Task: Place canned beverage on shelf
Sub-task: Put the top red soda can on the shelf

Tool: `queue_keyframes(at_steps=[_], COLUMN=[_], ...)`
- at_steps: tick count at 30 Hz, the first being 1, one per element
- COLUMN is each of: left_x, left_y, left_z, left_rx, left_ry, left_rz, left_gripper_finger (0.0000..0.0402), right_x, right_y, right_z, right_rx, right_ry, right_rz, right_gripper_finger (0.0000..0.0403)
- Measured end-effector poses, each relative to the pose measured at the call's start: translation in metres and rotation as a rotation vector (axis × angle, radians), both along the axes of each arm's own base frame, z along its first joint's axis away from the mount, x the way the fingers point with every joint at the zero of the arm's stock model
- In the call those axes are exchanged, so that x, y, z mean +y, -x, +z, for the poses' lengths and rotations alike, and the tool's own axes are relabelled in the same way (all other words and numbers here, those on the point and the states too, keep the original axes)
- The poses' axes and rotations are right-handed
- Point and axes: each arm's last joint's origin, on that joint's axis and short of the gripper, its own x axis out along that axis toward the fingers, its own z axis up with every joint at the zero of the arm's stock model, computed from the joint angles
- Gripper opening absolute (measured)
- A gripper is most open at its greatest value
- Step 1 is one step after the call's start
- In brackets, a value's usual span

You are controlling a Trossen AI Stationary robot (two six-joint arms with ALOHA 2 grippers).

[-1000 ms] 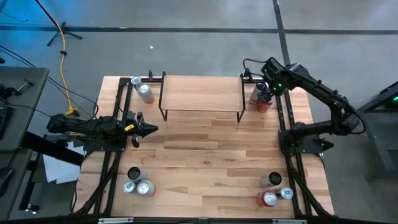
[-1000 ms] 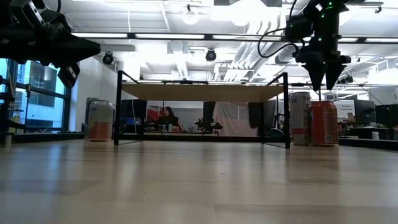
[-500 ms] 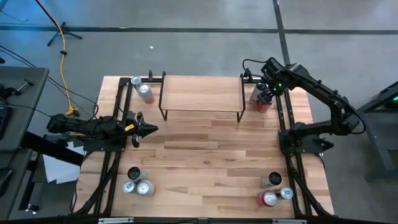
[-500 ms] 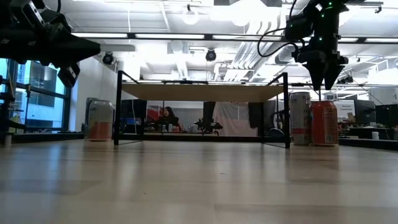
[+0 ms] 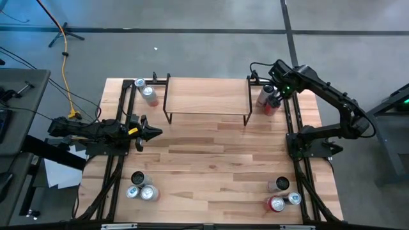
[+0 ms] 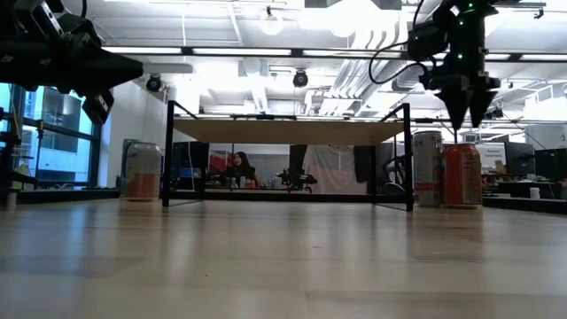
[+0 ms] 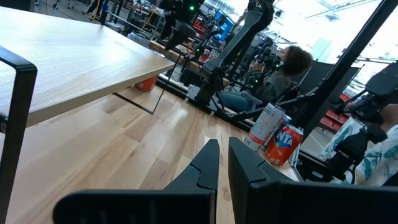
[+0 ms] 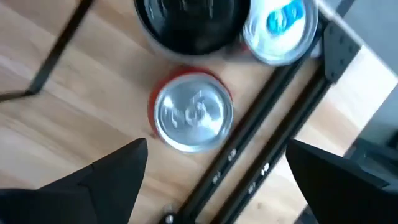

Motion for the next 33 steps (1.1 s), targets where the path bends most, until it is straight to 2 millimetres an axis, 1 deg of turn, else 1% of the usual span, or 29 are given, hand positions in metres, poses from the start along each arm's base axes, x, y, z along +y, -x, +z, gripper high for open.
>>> queue_keyframes(at_steps=[5, 11, 14, 19, 33], left_x=[0.000, 0.000, 0.000, 0.000, 0.000], left_y=[0.000, 0.000, 0.000, 0.000, 0.000], left_z=[0.000, 0.000, 0.000, 0.000, 0.000], left_rx=[0.000, 0.000, 0.000, 0.000, -0.001], left_ry=[0.000, 0.000, 0.000, 0.000, 0.000], left_rz=[0.000, 0.000, 0.000, 0.000, 0.000], left_gripper_finger=[0.0000, 0.0000, 0.0000, 0.0000, 0.0000], right_x=[-0.001, -0.014, -0.020, -0.028, -0.037], right_y=[-0.002, -0.011, -0.013, -0.017, -0.025], right_z=[-0.001, -0.012, -0.021, -0.031, -0.047], right_rx=[-0.016, -0.065, -0.032, 0.022, 0.059], right_ry=[-0.006, -0.064, -0.102, -0.116, -0.164], right_rz=[0.013, 0.032, 0.039, 0.054, 0.068], right_gripper_finger=[0.0371, 0.0371, 0.0371, 0.0371, 0.0371])
